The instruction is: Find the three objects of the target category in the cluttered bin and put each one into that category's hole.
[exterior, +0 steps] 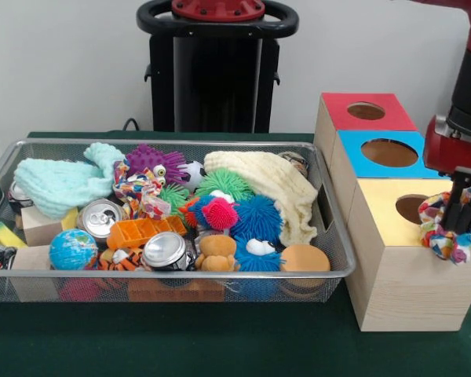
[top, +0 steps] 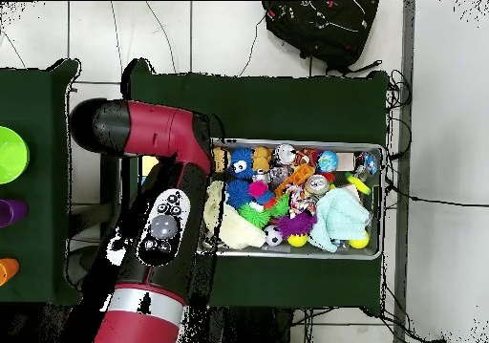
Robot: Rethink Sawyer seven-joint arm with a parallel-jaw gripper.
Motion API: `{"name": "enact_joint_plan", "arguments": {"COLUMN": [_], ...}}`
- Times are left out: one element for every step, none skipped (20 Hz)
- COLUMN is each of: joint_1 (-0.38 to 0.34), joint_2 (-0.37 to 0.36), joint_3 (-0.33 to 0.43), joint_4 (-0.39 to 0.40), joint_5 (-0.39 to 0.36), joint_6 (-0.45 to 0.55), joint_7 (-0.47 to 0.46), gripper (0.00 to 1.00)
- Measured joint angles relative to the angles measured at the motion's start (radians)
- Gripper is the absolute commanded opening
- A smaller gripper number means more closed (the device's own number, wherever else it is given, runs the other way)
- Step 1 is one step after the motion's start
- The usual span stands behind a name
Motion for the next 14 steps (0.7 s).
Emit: {"name": "enact_joint_plan", "arguments": {"joint_1": [0.000, 0.001, 0.002, 0.003, 0.004, 0.005, 0.010, 0.014, 0.017, 0.020, 0.028, 0.033, 0.037, 0.040], "joint_2": [0.000, 0.000, 0.000, 0.000, 0.000, 0.000, -0.001, -0.002, -0.003, -0.004, -0.006, -0.008, -0.009, -0.010], "joint_3": [0.003, 0.004, 0.007, 0.010, 0.012, 0.014, 0.019, 0.022, 0.023, 0.025, 0.027, 0.029, 0.030, 0.031], "joint_4": [0.000, 0.000, 0.002, 0.003, 0.004, 0.006, 0.011, 0.015, 0.017, 0.020, 0.024, 0.025, 0.026, 0.027], "joint_5": [0.006, 0.010, 0.016, 0.022, 0.026, 0.030, 0.040, 0.044, 0.047, 0.049, 0.056, 0.060, 0.063, 0.066], "joint_6": [-0.010, -0.017, -0.023, -0.029, -0.032, -0.035, -0.042, -0.045, -0.047, -0.048, -0.049, -0.049, -0.049, -0.049], "joint_7": [0.000, 0.000, 0.000, 0.000, 0.000, 0.000, 0.000, 0.000, 0.000, 0.000, 0.000, 0.000, 0.000, 0.000], "gripper": [0.00, 0.00, 0.00, 0.00, 0.00, 0.00, 0.00, 0.00, 0.00, 0.00, 0.00, 0.00, 0.00, 0.00]}}
